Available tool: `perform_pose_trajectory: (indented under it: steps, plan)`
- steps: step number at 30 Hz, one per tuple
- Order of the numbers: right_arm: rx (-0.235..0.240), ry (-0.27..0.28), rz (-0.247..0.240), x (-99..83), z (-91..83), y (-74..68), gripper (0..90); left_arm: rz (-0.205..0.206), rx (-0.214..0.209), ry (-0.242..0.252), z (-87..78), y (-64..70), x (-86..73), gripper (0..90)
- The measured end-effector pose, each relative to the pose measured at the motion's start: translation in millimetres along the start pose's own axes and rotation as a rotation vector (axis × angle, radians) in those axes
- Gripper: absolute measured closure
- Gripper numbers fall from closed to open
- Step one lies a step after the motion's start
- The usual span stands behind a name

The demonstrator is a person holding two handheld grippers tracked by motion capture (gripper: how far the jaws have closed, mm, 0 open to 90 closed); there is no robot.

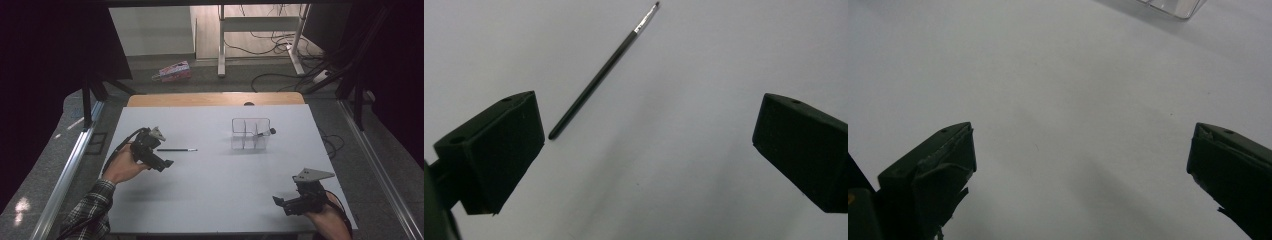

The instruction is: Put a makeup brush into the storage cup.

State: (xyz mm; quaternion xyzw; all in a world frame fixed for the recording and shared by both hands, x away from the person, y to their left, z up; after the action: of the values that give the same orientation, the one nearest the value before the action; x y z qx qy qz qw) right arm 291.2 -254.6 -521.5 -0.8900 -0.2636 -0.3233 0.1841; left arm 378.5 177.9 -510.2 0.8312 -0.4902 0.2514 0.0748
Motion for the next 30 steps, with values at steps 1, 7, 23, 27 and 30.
perform_pose_trajectory:
  steps: [1, 7, 23, 27, 30]
  plan:
    - [0.002, 0.0, 0.001, 0.0, 0.0, 0.0, 0.0, 0.001, 0.0, -0.001, 1.0, -1.9, 1.4, 0.9]
    - [0.004, 0.001, 0.001, 0.1, -0.2, -0.4, 0.0, 0.005, -0.019, -0.009, 5.8, -7.7, 8.3, 0.7]
    - [0.008, 0.001, -0.002, 0.0, -0.1, -0.6, 0.0, 0.046, -0.034, -0.053, 20.3, -20.5, 21.5, 1.7]
    - [0.009, 0.002, -0.002, 0.1, 0.0, -0.8, 0.0, 0.046, -0.04, -0.065, 25.3, -23.8, 24.6, 1.8]
    - [0.009, 0.001, -0.004, 0.0, 0.1, -0.9, 0.0, 0.041, -0.055, -0.065, 29.4, -25.7, 27.2, 2.3]
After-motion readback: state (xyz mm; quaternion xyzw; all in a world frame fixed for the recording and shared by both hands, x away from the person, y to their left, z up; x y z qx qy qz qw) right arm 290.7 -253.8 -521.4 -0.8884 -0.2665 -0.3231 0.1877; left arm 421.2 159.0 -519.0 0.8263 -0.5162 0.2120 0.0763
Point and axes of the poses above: each handheld gripper's, and its own axes: z roughly forward along the jaws, x roughly out of its top, y roughly to its right, the point moved 6 cm from there along z, roughly forward along the jaws, and after that the axes turned 11 degrees about z, right-handed, at the moved point
